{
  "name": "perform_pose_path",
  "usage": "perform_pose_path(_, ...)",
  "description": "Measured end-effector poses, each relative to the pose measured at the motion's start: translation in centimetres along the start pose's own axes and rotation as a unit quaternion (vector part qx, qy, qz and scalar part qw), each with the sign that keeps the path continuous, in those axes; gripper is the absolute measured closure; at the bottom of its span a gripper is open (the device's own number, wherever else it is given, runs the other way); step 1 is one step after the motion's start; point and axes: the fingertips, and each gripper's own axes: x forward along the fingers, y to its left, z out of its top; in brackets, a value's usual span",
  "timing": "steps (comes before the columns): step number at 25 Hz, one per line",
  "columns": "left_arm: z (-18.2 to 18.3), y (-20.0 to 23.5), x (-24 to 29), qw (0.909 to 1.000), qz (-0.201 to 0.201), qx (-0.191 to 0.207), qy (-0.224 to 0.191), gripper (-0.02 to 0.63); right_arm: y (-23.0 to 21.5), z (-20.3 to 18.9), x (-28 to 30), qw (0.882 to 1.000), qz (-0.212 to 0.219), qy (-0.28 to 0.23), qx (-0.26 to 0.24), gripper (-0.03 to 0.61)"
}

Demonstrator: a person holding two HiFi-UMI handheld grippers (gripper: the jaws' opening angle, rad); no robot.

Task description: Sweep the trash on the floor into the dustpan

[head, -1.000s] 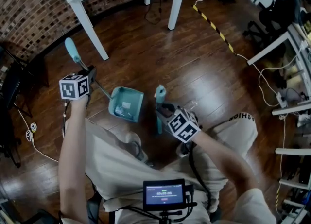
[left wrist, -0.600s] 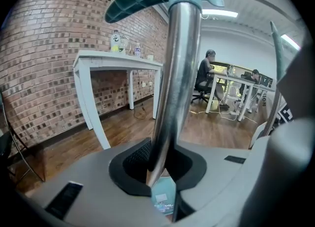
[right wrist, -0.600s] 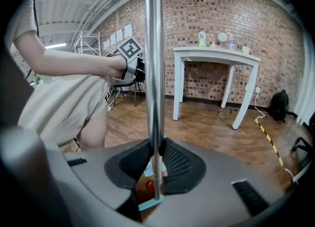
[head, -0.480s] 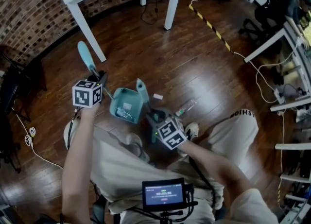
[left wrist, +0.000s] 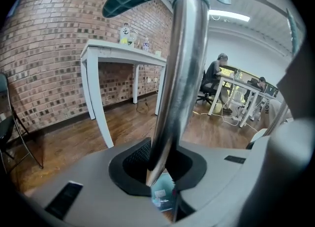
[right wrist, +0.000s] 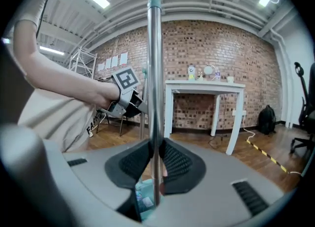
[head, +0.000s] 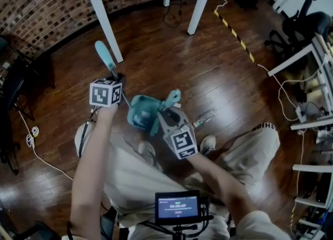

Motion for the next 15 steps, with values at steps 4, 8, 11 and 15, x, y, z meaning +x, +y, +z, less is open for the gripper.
perform_pose_path(4,0.1,0.6,0.3,0.9999,0.006,-0.009,0.001,0.561,-1.0,1.4,-1.5,1.0,0.001,-0.01,0.003,0.478)
perform_pose_path(8,0.3,0.3,0.4,1.0,0.003,-0.008,0.001,0.561,-2.9,3.1,-3.5,1.0,-0.005,-0.024,0.002,0.479)
perform_pose_path(11,0.1,0.5,0.5,0.9999,0.005,-0.014,0.004,0.561,-4.1,4.1,-4.9,1.0,-0.013,-0.026,-0.01,0.479)
perform_pose_path(15,-0.1,0.5,0.7,0.9999,0.005,-0.012,0.008,0.561,-5.3,3.2,-5.8,0.999,-0.025,-0.001,-0.037,0.479)
